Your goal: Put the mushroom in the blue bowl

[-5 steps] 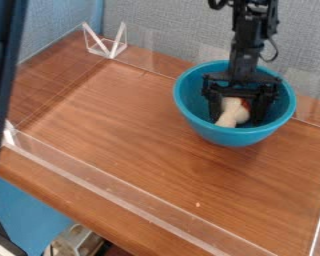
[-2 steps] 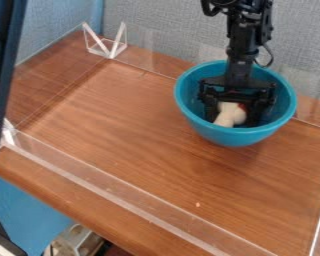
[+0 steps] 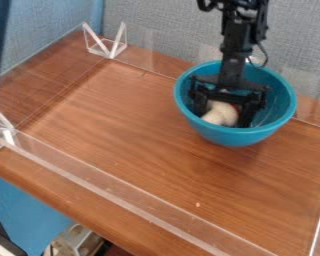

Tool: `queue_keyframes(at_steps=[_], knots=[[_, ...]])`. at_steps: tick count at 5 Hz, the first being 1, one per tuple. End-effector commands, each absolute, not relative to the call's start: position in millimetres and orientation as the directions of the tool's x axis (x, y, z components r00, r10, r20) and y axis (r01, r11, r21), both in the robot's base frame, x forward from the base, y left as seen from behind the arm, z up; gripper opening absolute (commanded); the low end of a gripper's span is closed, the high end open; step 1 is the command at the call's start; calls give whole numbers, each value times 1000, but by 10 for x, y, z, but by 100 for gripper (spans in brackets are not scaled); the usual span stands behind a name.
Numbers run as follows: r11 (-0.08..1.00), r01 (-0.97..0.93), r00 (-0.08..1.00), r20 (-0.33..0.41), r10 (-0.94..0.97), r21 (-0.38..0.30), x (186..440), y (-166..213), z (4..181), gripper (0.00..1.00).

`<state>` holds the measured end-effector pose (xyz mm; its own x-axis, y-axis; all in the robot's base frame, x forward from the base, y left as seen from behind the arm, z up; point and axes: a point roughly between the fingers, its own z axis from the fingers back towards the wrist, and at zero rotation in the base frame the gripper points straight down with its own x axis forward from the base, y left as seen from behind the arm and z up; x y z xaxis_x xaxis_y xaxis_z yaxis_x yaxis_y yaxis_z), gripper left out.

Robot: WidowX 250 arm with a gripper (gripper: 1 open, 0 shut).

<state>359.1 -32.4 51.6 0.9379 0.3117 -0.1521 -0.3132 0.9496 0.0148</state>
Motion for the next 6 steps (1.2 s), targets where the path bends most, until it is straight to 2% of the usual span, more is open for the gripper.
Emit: queue_keyframes(at_steps=[1,3,6], knots=[[948,-318,946,-74,316,-9,3554,-218,940,100],[963,-269,961,-71,269,-1,3488,-183,1092,100],[957,-289,955,-73,288,5,3545,-297,1148,100]])
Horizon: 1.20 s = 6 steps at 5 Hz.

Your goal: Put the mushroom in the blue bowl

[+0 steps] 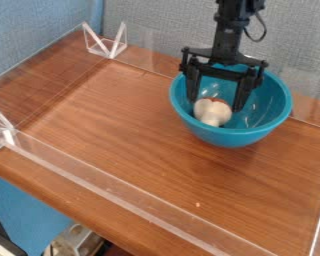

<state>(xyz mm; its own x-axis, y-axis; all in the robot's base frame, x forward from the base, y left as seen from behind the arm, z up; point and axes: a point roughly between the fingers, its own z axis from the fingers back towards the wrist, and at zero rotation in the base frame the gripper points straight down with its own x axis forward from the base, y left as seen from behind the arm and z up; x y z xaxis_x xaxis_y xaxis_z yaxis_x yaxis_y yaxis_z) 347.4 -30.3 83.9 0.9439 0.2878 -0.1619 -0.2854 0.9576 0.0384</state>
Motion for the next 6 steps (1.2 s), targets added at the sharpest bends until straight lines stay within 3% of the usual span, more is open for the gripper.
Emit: queue_keyframes(at_steps=[1,3,6], knots=[[944,-329,941,-80,329,6,3592,-282,1144,0],[958,-288,952,-103,287,9,3732,-237,1070,0],[944,-329,936,-132,328,13,3975,-497,901,0]])
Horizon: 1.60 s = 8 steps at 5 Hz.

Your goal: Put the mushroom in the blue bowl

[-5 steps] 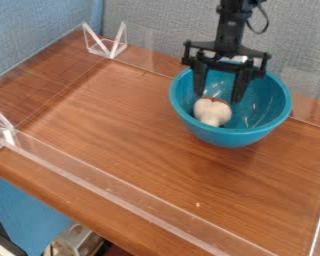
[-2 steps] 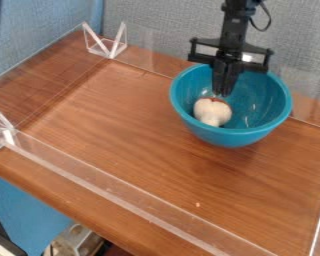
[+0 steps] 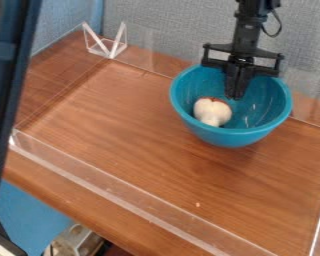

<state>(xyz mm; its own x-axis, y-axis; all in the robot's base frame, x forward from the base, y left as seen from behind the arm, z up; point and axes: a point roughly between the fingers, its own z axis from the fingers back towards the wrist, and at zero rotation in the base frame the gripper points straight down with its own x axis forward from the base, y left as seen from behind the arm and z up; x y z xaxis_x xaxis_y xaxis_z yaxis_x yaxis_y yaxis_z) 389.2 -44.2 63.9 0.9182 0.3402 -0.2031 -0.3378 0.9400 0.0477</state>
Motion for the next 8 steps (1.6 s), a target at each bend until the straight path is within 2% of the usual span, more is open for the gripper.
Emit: queue_keyframes(at_steps=[1,2,3,4,6,8], knots=[[945,-328,935,-137,327,14,4018,-669,818,0],[944,-328,934,-143,327,17,4081,-846,702,0],[929,-371,918,-147,369,16,4111,-772,668,0],[906,-422,896,-145,419,13,4100,-693,713,0],[844,-536,834,-148,532,13,3987,-505,657,0],[869,-495,857,-156,492,17,3860,-521,883,0]])
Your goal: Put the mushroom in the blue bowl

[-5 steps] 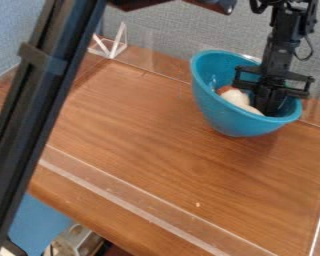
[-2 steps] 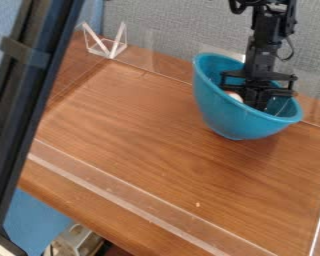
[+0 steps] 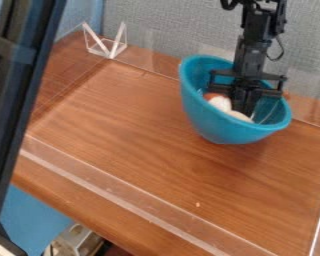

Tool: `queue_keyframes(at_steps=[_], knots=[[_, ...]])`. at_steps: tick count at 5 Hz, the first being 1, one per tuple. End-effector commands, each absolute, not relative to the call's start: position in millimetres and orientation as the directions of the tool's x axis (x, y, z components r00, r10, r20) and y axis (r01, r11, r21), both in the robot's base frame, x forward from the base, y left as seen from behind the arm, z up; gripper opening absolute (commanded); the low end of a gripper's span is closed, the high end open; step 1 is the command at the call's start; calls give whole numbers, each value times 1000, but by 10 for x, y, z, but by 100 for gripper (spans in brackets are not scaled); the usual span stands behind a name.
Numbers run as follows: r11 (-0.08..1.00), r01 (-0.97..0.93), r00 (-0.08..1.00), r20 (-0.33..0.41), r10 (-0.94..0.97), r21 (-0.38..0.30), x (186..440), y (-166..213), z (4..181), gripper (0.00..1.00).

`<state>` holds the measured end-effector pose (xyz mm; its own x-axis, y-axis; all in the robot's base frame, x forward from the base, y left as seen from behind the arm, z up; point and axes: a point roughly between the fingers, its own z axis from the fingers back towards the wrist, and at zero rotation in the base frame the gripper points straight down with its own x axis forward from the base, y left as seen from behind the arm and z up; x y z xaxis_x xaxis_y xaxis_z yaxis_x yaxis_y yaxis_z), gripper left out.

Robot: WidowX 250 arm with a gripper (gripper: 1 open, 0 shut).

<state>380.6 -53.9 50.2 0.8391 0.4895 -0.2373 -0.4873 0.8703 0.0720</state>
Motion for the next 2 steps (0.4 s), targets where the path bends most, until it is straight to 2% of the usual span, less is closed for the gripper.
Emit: queue_keyframes(at_steps=[1,2], knots=[[881,-473,868,-163,469,18,3815,-541,982,0],[875,-484,862,-167,479,18,3850,-584,921,0]])
